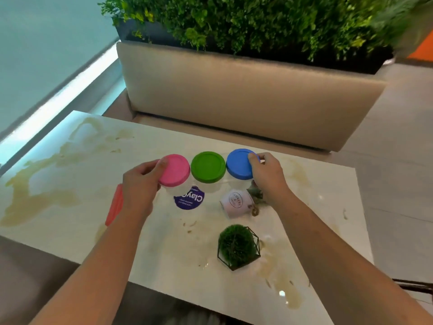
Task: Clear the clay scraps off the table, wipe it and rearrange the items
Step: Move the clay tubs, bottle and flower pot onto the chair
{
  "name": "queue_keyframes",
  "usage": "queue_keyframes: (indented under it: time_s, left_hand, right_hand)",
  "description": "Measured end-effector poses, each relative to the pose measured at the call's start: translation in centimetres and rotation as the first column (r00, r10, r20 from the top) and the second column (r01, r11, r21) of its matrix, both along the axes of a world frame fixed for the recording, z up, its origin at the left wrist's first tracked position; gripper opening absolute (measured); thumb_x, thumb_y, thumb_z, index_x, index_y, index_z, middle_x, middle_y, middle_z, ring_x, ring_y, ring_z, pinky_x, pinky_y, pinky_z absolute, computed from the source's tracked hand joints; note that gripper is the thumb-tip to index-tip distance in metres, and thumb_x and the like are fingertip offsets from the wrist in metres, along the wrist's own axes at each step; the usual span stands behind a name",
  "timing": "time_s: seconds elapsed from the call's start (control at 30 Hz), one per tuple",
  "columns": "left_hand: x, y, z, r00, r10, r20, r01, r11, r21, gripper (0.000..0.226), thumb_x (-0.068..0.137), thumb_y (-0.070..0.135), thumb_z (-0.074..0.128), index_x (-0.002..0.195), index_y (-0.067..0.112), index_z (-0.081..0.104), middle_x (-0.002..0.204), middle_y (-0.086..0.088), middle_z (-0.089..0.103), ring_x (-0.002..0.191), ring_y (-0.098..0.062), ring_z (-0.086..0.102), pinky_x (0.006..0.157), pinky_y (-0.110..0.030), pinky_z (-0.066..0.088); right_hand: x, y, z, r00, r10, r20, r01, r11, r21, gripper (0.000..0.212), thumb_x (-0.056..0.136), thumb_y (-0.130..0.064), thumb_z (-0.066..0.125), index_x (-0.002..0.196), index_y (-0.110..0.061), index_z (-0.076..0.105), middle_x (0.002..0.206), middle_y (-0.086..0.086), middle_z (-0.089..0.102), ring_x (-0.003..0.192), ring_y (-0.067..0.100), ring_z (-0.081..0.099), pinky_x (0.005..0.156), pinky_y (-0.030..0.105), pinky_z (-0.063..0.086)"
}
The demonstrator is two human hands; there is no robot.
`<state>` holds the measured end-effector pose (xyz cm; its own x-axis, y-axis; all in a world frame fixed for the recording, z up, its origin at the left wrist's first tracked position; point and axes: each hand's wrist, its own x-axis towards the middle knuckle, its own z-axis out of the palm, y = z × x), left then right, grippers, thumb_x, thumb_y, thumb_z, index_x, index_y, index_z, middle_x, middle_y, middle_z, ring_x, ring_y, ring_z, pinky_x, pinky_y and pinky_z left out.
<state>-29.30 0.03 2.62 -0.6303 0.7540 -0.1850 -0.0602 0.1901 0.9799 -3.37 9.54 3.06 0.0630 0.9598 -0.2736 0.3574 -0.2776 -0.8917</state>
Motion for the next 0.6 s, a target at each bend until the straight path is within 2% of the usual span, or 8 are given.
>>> queue_keyframes:
  time_s: [0.07, 0.17, 0.27, 0.33, 0.43, 0.53, 0.6]
  left_hand:
    - [2.7, 0.7, 0.4, 1.000, -0.030, 0.003, 0.030, 1.000, 0.000, 0.027, 0.090, 0.032, 0.078, 0.115, 0.019, 0.076, 0.103, 0.004, 0.076, 0.096, -0.014, 0.070, 0.069, -0.024, 0.057]
    - [6.0, 1.9, 0.8, 0.993, -0.105, -0.048, 0.105, 0.994, -0.014, 0.021, 0.091, 0.044, 0.076, 0.105, 0.029, 0.077, 0.097, 0.008, 0.077, 0.094, -0.017, 0.072, 0.077, -0.036, 0.061]
    - [9.3, 2.6, 0.7, 0.977, -0.209, -0.052, 0.209, 0.978, -0.008, 0.014, 0.094, 0.046, 0.071, 0.102, 0.034, 0.074, 0.096, 0.012, 0.075, 0.093, -0.013, 0.072, 0.077, -0.032, 0.062]
    - [11.5, 3.4, 0.7, 0.954, -0.296, -0.042, 0.295, 0.955, -0.015, 0.017, 0.096, 0.041, 0.071, 0.109, 0.031, 0.076, 0.102, 0.011, 0.075, 0.098, -0.012, 0.071, 0.076, -0.028, 0.060]
    - [14.8, 4.7, 0.9, 0.916, -0.400, -0.035, 0.400, 0.916, -0.019, 0.027, 0.096, 0.036, 0.072, 0.119, 0.023, 0.076, 0.107, 0.007, 0.075, 0.101, -0.015, 0.070, 0.076, -0.030, 0.060]
    - [18.4, 5.2, 0.9, 0.867, -0.498, -0.030, 0.497, 0.867, -0.043, 0.023, 0.094, 0.034, 0.074, 0.115, 0.025, 0.078, 0.101, 0.007, 0.077, 0.095, -0.017, 0.072, 0.078, -0.037, 0.062]
    - [20.9, 5.3, 1.0, 0.829, -0.559, -0.028, 0.556, 0.829, -0.063, 0.020, 0.093, 0.032, 0.076, 0.112, 0.026, 0.079, 0.101, 0.005, 0.078, 0.092, -0.017, 0.073, 0.080, -0.039, 0.063]
  right_hand:
    - [3.0, -0.2, 0.1, 0.999, -0.049, 0.022, 0.048, 0.998, 0.034, 0.027, 0.102, -0.046, 0.050, 0.108, -0.021, 0.058, 0.104, 0.008, 0.061, 0.078, 0.027, 0.059, 0.054, 0.032, 0.045]
    - [6.8, -0.8, 0.5, 0.987, -0.128, 0.100, 0.116, 0.986, 0.121, 0.025, 0.106, -0.040, 0.045, 0.108, -0.018, 0.056, 0.101, 0.005, 0.059, 0.082, 0.023, 0.058, 0.051, 0.025, 0.042]
    - [10.3, -2.9, 0.2, 0.959, -0.205, 0.195, 0.160, 0.961, 0.225, 0.025, 0.108, -0.032, 0.040, 0.107, -0.012, 0.056, 0.104, 0.007, 0.059, 0.092, 0.021, 0.054, 0.060, 0.023, 0.038]
    - [12.9, -4.2, -0.3, 0.939, -0.264, 0.221, 0.210, 0.948, 0.237, 0.026, 0.109, -0.031, 0.037, 0.106, -0.013, 0.054, 0.104, 0.008, 0.059, 0.093, 0.021, 0.054, 0.062, 0.023, 0.037]
    - [16.4, -5.7, -0.3, 0.908, -0.337, 0.248, 0.280, 0.930, 0.240, 0.024, 0.109, -0.030, 0.035, 0.101, -0.014, 0.052, 0.099, 0.006, 0.057, 0.088, 0.022, 0.053, 0.061, 0.025, 0.035]
    - [19.9, -8.0, -0.4, 0.872, -0.423, 0.247, 0.371, 0.899, 0.231, 0.023, 0.109, -0.028, 0.036, 0.097, -0.013, 0.050, 0.095, 0.004, 0.055, 0.079, 0.014, 0.049, 0.060, 0.023, 0.035]
    - [22.5, -9.6, -0.6, 0.849, -0.469, 0.244, 0.419, 0.879, 0.228, 0.024, 0.109, -0.028, 0.036, 0.098, -0.012, 0.050, 0.096, 0.006, 0.056, 0.079, 0.017, 0.049, 0.059, 0.026, 0.035]
